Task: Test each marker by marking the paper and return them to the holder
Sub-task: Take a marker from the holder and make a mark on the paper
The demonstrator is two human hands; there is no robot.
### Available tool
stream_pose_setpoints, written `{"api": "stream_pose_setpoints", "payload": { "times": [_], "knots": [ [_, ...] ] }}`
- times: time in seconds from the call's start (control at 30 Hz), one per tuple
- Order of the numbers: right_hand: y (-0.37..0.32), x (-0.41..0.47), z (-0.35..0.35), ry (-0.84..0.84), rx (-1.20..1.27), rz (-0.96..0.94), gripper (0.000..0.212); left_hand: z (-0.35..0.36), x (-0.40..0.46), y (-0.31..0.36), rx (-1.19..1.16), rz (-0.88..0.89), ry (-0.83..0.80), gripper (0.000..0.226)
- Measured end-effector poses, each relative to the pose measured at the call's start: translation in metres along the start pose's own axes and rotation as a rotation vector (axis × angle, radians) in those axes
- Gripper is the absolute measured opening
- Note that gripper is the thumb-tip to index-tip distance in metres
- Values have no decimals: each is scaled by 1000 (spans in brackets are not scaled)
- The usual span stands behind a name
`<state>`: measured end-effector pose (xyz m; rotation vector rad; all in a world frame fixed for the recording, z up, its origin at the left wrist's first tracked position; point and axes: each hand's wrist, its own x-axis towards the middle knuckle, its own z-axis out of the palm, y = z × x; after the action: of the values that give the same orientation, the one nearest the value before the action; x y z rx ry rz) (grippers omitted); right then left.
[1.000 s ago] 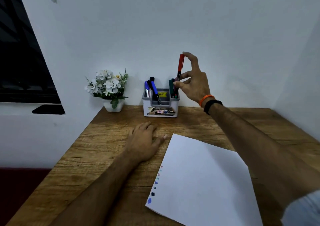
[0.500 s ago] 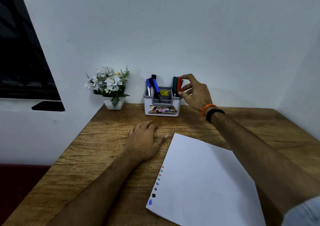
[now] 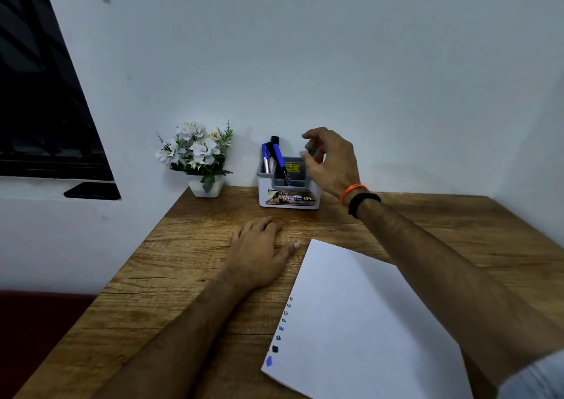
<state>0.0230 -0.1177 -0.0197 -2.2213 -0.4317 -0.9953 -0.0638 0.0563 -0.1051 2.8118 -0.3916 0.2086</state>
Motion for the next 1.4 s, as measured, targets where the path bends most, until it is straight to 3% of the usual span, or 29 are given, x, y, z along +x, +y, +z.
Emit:
{"api": "stream_pose_setpoints", "payload": {
  "times": [0.2,0.4,0.6,0.67,0.8,0.93,1.1,1.27,1.33,1.4],
  "knots": [
    [-15,9,27,-118,-54,93,21,0,0,-1,1,8,10,70],
    [-20,21,44,-203,-221,209,30,2,1,-2,6,9,27,70],
    [-22,25,52,-252,-324,247,26,3,0,-3,-1,16,37,69],
    [-24,26,49,-180,-216,275,23,3,0,-3,-1,13,32,70],
    [-33,26,31,115,167,329,15,1,0,-2,3,12,19,70],
    [-43,20,6,159,459,361,15,-2,-2,0,-13,12,1,69],
    [-60,-16,-31,-23,716,486,16,-3,-3,1,-26,11,13,67],
    [-62,-78,-46,-268,689,636,17,-4,-4,0,-67,23,34,60],
    [-58,-97,-50,-325,640,661,19,-10,-5,1,-223,54,106,52],
    [-55,-109,-54,-389,605,661,22,-18,-9,5,-557,63,136,39]
  ]
}}
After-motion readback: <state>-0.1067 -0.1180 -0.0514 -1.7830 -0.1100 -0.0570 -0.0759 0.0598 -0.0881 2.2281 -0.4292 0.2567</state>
